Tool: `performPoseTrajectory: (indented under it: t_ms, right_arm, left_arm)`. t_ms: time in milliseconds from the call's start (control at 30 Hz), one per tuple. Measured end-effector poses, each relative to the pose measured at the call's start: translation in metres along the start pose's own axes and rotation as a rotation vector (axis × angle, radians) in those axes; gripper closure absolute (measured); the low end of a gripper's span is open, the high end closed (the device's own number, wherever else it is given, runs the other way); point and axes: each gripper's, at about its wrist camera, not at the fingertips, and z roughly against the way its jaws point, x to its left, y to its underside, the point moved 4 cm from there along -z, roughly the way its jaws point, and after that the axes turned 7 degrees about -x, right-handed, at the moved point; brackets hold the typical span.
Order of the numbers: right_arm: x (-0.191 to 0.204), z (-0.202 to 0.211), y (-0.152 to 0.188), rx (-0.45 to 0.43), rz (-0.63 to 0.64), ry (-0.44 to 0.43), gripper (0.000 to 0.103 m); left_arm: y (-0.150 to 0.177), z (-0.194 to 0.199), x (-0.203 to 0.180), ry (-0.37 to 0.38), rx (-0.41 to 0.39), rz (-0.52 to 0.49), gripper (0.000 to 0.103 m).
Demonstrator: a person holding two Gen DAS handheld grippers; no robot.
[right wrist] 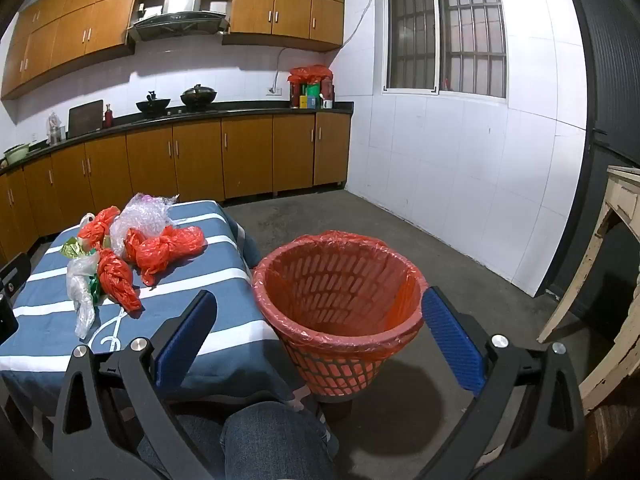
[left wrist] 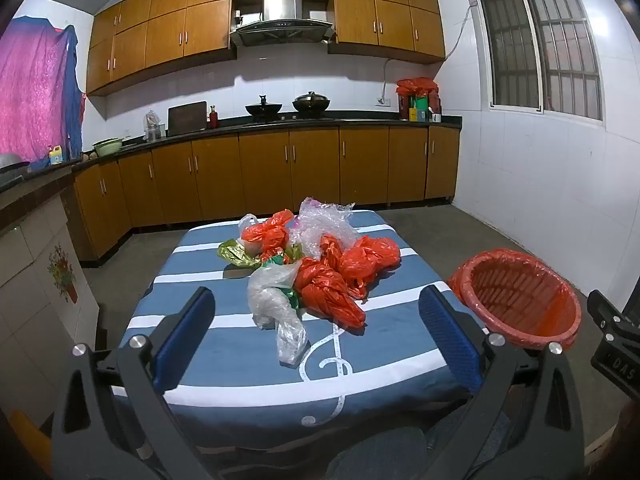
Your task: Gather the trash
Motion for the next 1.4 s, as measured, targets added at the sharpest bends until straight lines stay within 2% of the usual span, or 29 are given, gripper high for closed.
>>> performPoseTrajectory:
  t_ms: [1400]
  right_arm:
    - [0.0012,-0.0016,-0.0011,-0.002,0.002,0.0,0.002]
  left_arm:
    - [0.001,0.0024,-0.0008,0.001,0.012,0.003,0.004]
